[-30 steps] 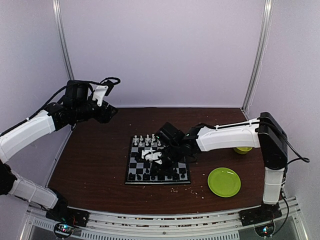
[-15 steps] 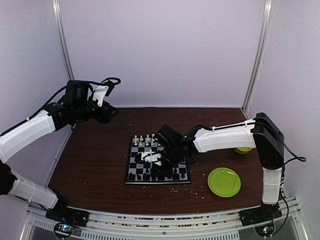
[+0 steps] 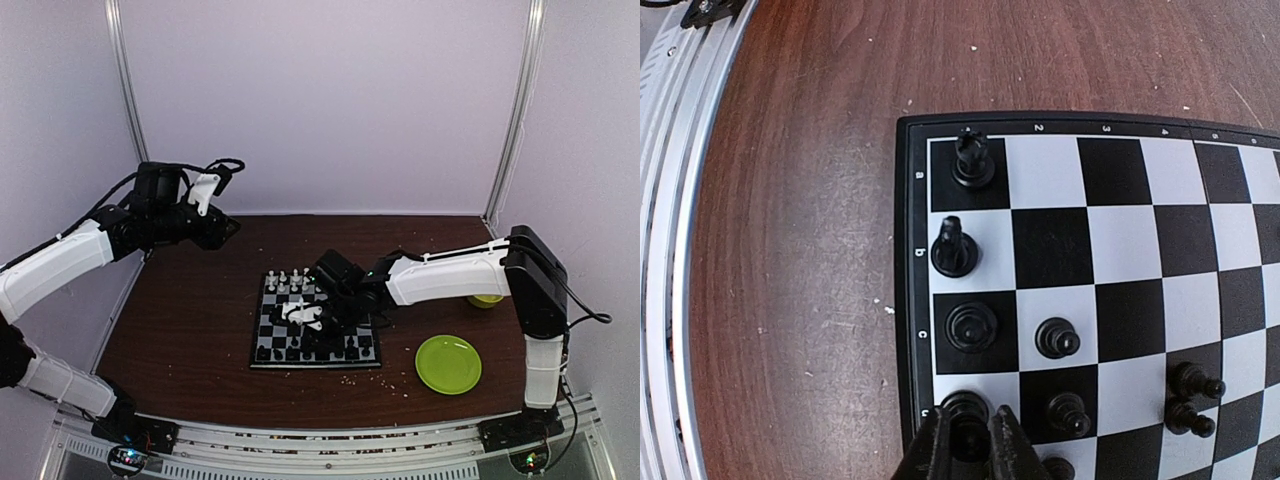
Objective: Set up the chess pieces on the board
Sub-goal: Place the king on e8, then adjust the queen at d8.
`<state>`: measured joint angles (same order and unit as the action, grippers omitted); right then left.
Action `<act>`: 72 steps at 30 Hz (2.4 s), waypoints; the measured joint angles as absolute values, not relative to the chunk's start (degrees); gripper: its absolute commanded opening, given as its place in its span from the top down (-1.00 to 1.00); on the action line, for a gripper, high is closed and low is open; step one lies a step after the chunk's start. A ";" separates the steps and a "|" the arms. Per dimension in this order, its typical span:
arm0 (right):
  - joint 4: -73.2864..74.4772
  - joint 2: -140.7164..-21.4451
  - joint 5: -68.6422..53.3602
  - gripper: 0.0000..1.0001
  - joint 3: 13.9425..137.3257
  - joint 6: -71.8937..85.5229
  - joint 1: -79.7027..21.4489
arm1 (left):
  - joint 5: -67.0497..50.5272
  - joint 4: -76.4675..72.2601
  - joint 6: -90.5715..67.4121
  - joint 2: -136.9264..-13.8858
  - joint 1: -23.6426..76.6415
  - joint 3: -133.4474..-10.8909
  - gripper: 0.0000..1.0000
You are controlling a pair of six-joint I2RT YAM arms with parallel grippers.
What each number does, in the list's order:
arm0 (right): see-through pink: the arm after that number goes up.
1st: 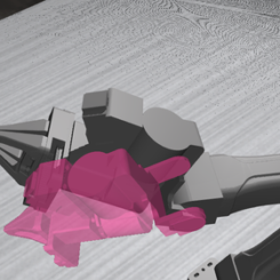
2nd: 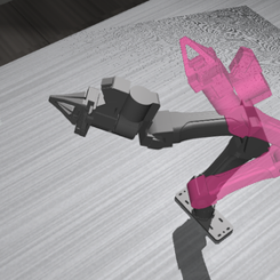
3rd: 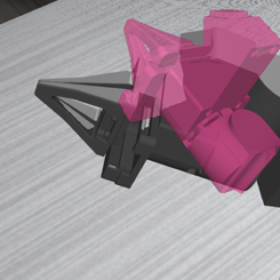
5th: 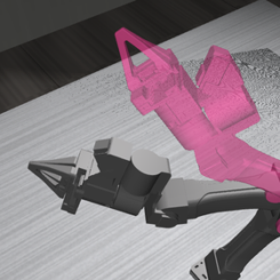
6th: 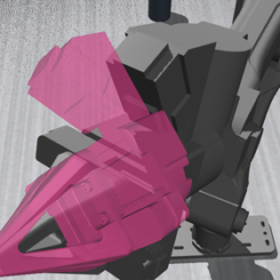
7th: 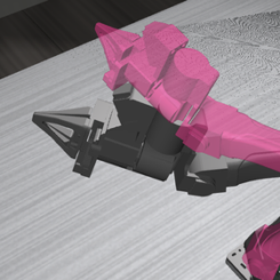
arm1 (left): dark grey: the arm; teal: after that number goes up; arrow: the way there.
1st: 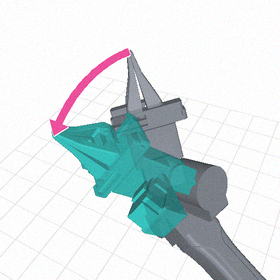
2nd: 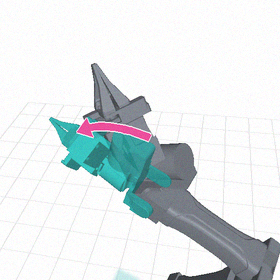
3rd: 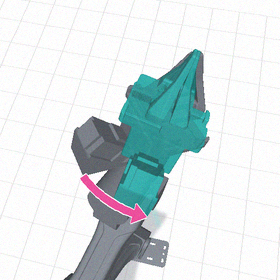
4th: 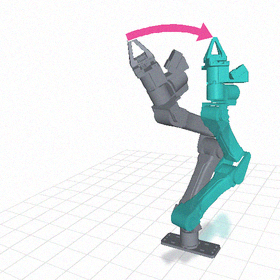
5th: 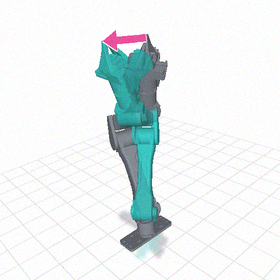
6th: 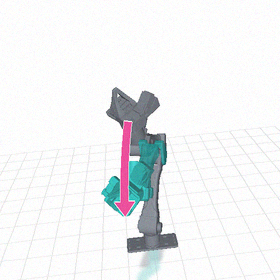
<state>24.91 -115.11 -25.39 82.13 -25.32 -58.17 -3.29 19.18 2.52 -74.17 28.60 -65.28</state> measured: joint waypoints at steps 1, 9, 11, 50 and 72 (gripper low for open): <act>24.88 -115.11 -25.39 0.70 82.13 -25.26 -58.17 | -3.44 19.31 2.52 -74.26 28.60 -65.28 -0.16; 24.91 -115.11 -25.06 0.64 82.13 -24.99 -58.17 | -4.01 19.81 2.50 -74.56 28.60 -65.28 -0.15; 24.91 -115.11 -24.95 0.62 82.13 -24.82 -58.17 | -4.12 19.84 2.52 -74.56 28.60 -65.28 -0.15; 29.32 -109.43 -26.76 0.27 82.00 -24.34 -54.85 | -5.45 21.17 2.50 -76.62 28.60 -66.06 -0.15; 33.36 -113.80 -25.50 0.74 82.26 -26.87 -54.87 | -6.48 21.30 2.48 -77.30 28.60 -66.15 -0.15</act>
<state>33.36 -113.80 -25.50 82.26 -26.87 -54.87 -6.48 21.30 2.48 -77.30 28.60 -66.15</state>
